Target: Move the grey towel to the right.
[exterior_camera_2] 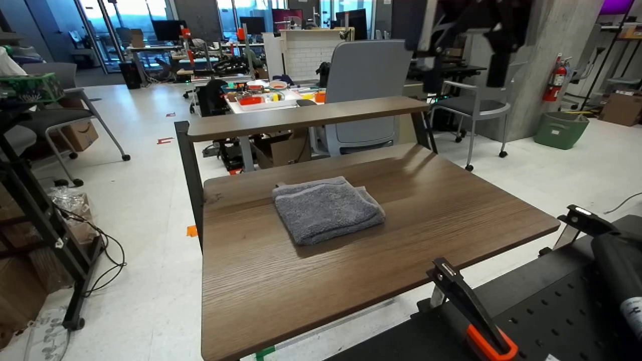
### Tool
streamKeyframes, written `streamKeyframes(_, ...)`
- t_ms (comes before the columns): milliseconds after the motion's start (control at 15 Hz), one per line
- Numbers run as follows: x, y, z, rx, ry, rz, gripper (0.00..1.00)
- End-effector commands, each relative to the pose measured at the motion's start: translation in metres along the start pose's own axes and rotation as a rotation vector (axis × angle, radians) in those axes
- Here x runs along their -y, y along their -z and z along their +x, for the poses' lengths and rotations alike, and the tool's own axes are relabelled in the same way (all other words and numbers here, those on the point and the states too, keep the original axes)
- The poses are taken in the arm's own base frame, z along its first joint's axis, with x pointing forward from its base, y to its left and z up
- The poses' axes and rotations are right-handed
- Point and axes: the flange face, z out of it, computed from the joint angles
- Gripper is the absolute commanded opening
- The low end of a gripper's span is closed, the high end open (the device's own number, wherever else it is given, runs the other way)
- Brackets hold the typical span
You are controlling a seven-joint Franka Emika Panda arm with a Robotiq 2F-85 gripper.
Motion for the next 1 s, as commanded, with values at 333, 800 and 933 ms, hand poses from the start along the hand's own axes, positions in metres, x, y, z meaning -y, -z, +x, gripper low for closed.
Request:
streamKeyframes(333, 0.107, -0.109, 0.097, -0.020, 0.133, -0.118, 1.00)
streamKeyframes(800, 0.154, -0.167, 0.141, -0.075, 0.183, -0.102, 1.00)
streamKeyframes(933, 0.159, -0.180, 0.152, -0.097, 0.179, -0.094, 1.00)
